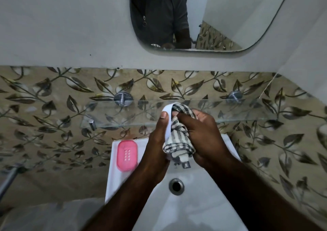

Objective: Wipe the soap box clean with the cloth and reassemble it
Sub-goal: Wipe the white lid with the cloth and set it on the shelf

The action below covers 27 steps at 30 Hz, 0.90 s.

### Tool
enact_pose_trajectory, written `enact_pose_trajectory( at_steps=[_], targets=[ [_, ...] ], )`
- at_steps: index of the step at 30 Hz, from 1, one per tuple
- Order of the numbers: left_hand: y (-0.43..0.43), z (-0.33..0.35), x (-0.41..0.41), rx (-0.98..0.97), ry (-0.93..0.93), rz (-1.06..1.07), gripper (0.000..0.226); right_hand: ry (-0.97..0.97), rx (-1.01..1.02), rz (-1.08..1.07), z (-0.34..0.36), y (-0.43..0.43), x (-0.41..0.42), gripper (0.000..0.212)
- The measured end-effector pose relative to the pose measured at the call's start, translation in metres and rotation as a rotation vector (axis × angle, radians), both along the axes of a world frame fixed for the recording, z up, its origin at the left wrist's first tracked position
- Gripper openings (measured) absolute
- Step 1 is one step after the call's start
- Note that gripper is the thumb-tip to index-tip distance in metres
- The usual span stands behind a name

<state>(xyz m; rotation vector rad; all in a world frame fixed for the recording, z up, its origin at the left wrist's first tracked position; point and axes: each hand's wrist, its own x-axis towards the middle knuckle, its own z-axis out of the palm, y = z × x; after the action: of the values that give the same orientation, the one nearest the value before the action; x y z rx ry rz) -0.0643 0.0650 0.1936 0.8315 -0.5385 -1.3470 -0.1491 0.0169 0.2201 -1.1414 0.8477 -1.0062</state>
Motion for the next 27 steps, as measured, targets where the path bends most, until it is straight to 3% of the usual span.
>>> enact_pose_trajectory(
  at_steps=[3,6,9,11,14,16,20,22,25,27],
  targets=[
    [0.001,-0.003,0.004,-0.042,0.111,0.031,0.059,0.141,-0.321,0.146,-0.001,0.007,-0.005,0.022],
    [0.004,0.007,0.011,-0.017,0.083,0.104,0.068,0.265,-0.573,0.270,-0.002,0.010,-0.009,0.025],
    [0.002,0.009,0.021,0.020,-0.044,0.217,0.051,0.565,-0.928,0.429,-0.010,0.005,-0.020,0.016],
    [0.000,0.009,0.020,0.045,-0.156,0.223,0.045,0.790,-1.109,0.514,-0.013,0.000,-0.028,0.025],
    [-0.004,0.009,0.017,0.064,-0.206,0.183,0.056,0.964,-1.505,0.366,-0.016,-0.011,-0.034,0.029],
    [-0.007,0.010,0.018,0.078,-0.219,0.118,0.058,0.906,-1.644,0.148,-0.015,-0.019,-0.033,0.021],
    [-0.004,0.011,0.010,0.049,-0.062,-0.020,0.053,0.665,-1.695,-0.137,-0.010,-0.035,-0.031,0.018],
    [-0.005,0.008,0.009,0.041,-0.029,-0.038,0.051,0.711,-1.675,-0.186,-0.012,-0.042,-0.030,0.023],
    [-0.009,0.009,0.015,0.122,-0.229,0.082,0.053,0.877,-1.449,-0.162,-0.018,-0.042,-0.021,0.034],
    [-0.009,0.006,0.015,0.151,-0.268,0.116,0.054,0.902,-1.214,-0.106,-0.022,-0.038,-0.015,0.029]
  ],
)
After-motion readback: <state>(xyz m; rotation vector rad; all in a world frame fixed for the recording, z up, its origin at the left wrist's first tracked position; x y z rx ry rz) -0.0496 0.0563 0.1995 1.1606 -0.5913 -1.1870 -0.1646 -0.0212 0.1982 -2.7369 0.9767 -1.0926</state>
